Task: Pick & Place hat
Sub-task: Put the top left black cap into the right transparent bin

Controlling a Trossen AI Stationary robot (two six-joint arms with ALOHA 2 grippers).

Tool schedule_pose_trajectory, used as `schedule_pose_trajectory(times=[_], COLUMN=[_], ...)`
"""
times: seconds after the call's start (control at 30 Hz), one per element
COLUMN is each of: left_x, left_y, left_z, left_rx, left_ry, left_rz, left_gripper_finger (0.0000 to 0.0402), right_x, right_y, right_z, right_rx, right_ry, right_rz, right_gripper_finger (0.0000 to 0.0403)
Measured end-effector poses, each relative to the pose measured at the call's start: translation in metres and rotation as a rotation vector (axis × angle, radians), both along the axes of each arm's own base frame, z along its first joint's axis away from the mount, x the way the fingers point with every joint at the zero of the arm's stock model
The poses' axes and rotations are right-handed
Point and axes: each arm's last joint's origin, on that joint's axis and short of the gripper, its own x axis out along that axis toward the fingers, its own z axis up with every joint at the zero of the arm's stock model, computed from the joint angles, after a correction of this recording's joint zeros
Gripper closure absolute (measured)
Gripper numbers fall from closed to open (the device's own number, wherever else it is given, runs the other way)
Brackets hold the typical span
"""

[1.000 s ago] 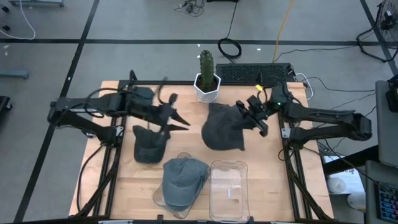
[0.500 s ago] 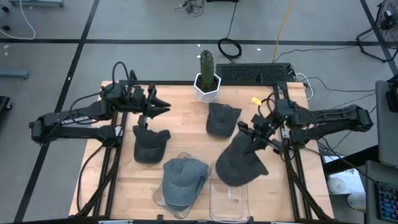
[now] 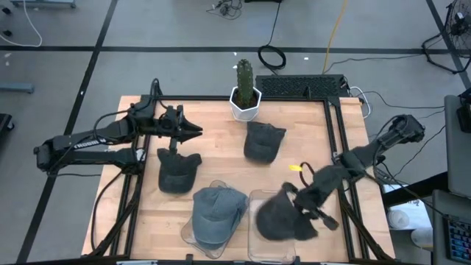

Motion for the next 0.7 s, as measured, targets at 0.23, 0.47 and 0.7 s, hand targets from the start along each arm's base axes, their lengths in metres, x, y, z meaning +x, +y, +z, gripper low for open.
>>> schedule_pose_trajectory(times=[0.23, 0.47, 0.7], left_x=[0.000, 0.000, 0.000], left_y=[0.000, 0.000, 0.000], left_z=[0.000, 0.000, 0.000], left_rx=[0.001, 0.000, -0.001], left_ry=[-0.004, -0.002, -0.003], left_rz=[0.000, 0.000, 0.000], left_gripper_finger=[0.0320, 0.0319, 0.0319], right_x=[0.013, 0.036, 0.042], right_y=[0.025, 0.044, 0.050], right_z=[-0.017, -0.038, -0.040], right_rx=[-0.041, -0.055, -0.146], right_ry=[0.039, 0.144, 0.305], right_rz=[0.022, 0.064, 0.082], right_gripper_finger=[0.0379, 0.0379, 0.0379])
